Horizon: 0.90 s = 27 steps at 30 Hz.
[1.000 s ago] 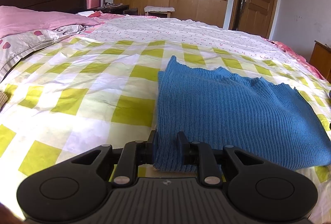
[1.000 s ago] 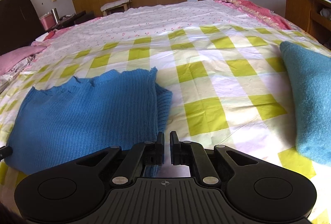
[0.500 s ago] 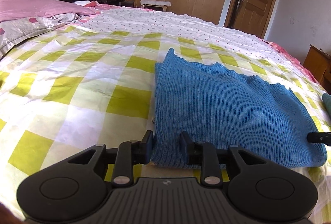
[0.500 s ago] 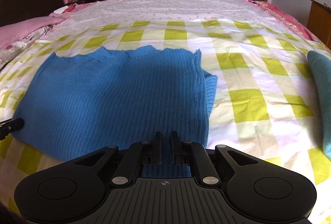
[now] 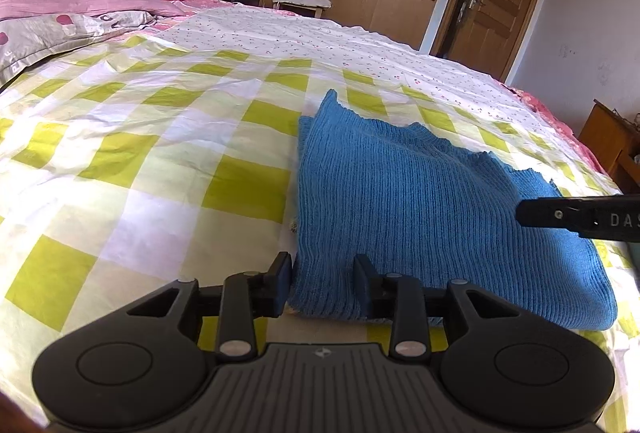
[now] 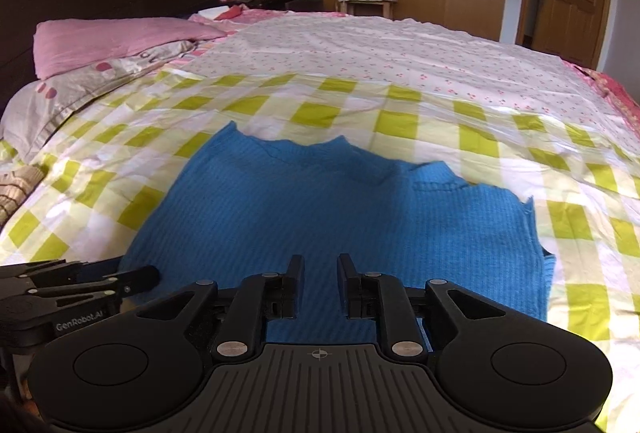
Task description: Fold small clothes
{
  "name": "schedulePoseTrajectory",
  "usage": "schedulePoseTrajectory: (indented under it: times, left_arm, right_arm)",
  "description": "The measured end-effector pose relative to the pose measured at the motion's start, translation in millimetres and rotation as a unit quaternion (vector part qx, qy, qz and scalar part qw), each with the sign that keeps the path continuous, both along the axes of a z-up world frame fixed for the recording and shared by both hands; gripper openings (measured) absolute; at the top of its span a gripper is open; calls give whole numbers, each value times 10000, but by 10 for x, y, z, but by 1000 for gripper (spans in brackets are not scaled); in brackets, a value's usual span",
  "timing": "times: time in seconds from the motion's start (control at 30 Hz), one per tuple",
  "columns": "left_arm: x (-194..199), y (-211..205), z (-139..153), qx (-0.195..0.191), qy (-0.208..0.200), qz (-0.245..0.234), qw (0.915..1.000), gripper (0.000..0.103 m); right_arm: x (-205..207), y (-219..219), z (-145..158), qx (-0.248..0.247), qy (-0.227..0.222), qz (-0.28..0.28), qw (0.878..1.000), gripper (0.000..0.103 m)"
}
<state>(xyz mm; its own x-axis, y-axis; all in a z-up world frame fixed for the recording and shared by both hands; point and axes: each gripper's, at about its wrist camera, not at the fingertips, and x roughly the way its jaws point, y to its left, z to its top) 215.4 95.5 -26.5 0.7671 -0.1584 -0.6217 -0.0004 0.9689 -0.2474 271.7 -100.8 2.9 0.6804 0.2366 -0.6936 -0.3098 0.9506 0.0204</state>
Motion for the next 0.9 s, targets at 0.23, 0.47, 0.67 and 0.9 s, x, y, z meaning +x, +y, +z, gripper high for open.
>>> schedulePoseTrajectory:
  times: [0.23,0.47,0.67,0.9]
  left_arm:
    - [-1,47,-26,-310,23,0,9995,43]
    - [-21,73,-47,-521,38,0,9986,44]
    - [-36,75,-67,-529,55,-24,9986,44]
    - [-82,48,-72,-437,20,-38,9990,45]
  right_arm:
    - [373,510,-10,76,369,380,9986,36]
    - [813,1046,-83,196,817,470,9954,43]
    - [1023,1522,-306,-721,1012,514,9909,50]
    - [984,1758,-433,-1575,787,694,9819,56]
